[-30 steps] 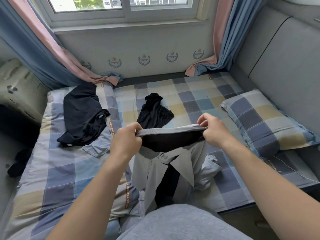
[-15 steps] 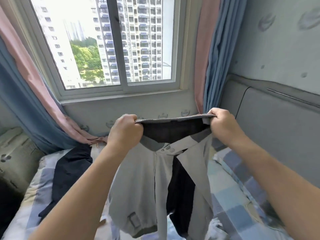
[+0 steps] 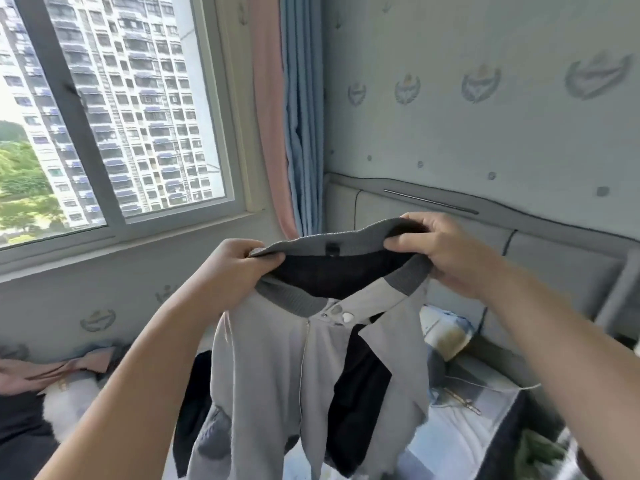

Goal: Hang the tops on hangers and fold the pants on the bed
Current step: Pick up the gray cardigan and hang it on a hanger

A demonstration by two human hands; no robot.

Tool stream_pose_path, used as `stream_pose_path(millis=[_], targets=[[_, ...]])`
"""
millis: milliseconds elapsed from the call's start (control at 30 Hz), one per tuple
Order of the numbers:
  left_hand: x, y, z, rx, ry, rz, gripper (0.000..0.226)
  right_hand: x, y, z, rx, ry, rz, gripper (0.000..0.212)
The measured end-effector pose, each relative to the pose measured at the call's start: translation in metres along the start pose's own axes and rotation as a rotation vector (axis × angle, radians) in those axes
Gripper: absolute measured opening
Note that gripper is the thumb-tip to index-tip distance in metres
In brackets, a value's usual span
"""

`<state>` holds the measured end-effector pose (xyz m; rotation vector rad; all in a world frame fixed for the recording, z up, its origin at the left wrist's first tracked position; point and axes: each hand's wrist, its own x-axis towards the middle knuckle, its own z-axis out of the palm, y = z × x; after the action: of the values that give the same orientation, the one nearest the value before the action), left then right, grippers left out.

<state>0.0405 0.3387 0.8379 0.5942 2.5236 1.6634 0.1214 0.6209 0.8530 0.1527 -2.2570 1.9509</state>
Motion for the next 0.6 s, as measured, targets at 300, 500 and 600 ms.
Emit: stream_pose_path(millis=[300,500,600], targets=[[-0.063,0.066,0.137,0.000,-0.398,0.011,0.021,-0.194,-0.005,-0.083,-0.080,0.400,0.116,0.018],[-0.157,0.129,0.237,-0.089,-0.566,0.089,0.013,-0.355,-0.018,-0.132,-0.093,0.632,0.143,0.016],[-0.203,0.162,0.285,-0.167,-0.691,0.155,0.018,-0.437,-0.037,-0.155,-0.119,0.764,0.090,0.020]])
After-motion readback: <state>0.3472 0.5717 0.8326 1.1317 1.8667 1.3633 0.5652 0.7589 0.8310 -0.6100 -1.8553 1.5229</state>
